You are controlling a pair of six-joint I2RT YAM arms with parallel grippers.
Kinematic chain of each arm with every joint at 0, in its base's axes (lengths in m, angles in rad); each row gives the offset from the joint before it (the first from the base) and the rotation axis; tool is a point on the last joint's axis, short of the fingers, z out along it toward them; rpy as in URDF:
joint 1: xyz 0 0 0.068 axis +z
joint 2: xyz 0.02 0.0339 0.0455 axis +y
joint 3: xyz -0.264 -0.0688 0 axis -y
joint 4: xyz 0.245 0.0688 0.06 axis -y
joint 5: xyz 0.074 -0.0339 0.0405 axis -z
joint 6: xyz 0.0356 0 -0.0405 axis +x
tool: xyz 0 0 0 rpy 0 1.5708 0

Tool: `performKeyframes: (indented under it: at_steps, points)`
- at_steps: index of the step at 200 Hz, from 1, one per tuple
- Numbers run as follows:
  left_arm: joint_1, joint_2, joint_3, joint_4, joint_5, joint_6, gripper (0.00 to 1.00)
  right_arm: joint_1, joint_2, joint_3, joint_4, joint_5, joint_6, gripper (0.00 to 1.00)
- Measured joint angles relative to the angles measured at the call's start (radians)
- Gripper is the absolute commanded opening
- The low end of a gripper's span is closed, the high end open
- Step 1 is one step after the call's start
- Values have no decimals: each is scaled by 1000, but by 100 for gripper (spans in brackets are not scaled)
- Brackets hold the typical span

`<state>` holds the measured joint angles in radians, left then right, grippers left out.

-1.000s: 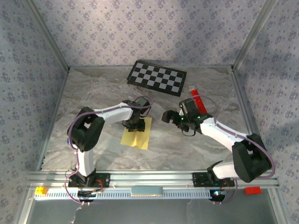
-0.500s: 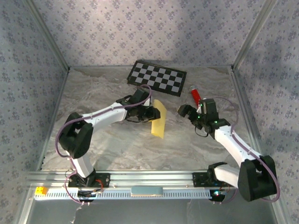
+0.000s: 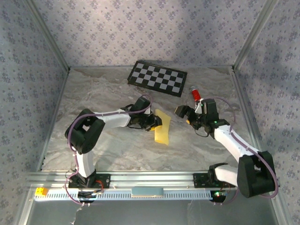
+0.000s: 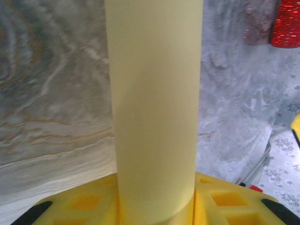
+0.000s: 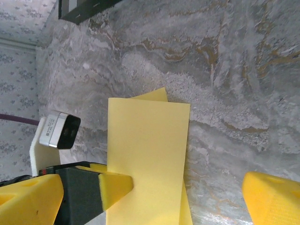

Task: Fold a paper plane with a square sheet of paper (pick it up from the middle)
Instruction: First fold the square sheet of paper in half at the center of the table.

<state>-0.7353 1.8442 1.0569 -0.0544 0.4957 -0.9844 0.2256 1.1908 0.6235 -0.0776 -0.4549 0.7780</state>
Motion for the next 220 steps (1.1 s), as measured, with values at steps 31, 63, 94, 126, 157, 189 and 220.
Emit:
performKeyframes:
  at_steps: [31, 63, 94, 126, 157, 189, 220]
  points:
    - [0, 0, -41, 15, -40, -5, 42, 28, 38, 4, 9, -16, 0, 99]
    - [0, -1, -51, 8, -97, 9, 51, 53, 79, 13, 16, -25, 0, 99]
    - [-1, -22, -52, -8, -150, 33, 60, 69, 102, 18, 23, -28, -1, 99]
    - [2, -50, -52, -50, -226, 56, 61, 78, 129, 23, 28, -32, -2, 97]
    - [2, -66, -52, -89, -277, 78, 60, 87, 161, 35, 30, -40, -9, 93]
    - [2, -64, -46, -140, -287, 113, 59, 103, 185, 46, 31, -49, -12, 90]
    - [2, -56, -16, -182, -303, 132, 59, 116, 216, 58, 31, -60, -20, 85]
